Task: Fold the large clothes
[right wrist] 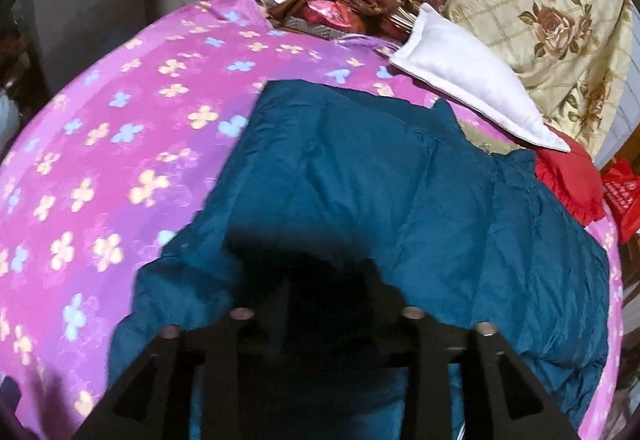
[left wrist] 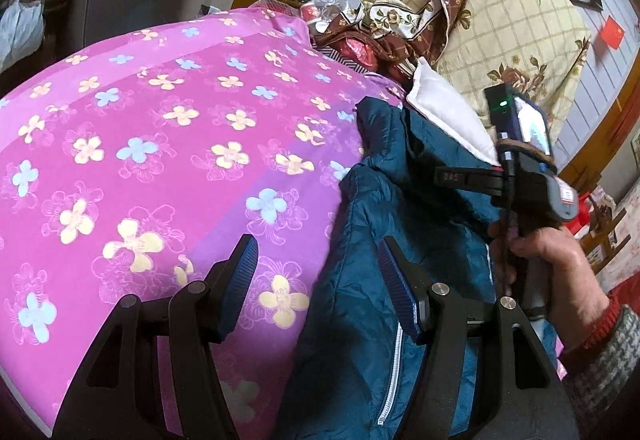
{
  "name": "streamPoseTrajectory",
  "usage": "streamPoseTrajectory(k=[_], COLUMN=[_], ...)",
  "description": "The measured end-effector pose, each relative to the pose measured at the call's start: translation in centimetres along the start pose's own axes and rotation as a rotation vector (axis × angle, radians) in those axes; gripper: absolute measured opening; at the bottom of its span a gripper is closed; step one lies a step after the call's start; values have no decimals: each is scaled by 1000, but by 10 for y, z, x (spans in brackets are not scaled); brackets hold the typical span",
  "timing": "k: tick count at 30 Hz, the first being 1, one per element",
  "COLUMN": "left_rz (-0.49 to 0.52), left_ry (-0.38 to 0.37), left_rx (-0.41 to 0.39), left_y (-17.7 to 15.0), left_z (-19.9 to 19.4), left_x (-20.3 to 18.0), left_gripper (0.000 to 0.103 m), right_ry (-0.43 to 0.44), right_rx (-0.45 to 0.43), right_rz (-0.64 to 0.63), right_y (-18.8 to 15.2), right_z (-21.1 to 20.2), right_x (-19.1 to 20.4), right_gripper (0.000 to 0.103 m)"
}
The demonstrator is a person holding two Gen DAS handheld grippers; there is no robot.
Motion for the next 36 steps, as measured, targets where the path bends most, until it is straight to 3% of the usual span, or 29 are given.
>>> streamPoseTrajectory(k=[5,9,13,16,18,21,24,28,31,36], left_rz=[-6,1,10,1,-3,5,23,42,49,62], left_ry=[1,-8,3,5,7,16,38,70,88,110], left_rx=[8,11,13,18,21,27,23,18,18,10], left_y=[-1,-1,-1,1,1,1,0,-2,-4,-9], left_z=[1,2,4,7,9,11,12,11,10,8], left_x=[0,-3,-4,-1,-1,-4,-7,-9,-8,-10], left_gripper=[62,62,62,62,62,62,62,62,62,62], right_ry=[68,5,-33,28,64,42,123,173,195,90], right_rx=[-112,-198,-83,14,44,46,24,-27,-59,-106], right_rz=[-23,65,201,272,268,202,159,94,136,226], right_y=[-16,-4,16,17,15,18,12,-21,-67,-156], right_z=[-44,-64,-18,24,37,40,21,-22,-55,-106], right_x=[-5,-38,-73,-76,-69,-52,-40,-36,-64,-134], right_gripper=[40,40,40,40,40,40,40,40,40,40])
Point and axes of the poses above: each gripper's, at about its wrist camera, not at the fingertips, and z roughly the way its jaws point, x to its left, y to its top, the point moved 3 cm from there along z, roughly the way its jaws point, and after that the axes turned 10 degrees about x, right-handed, at the moved point
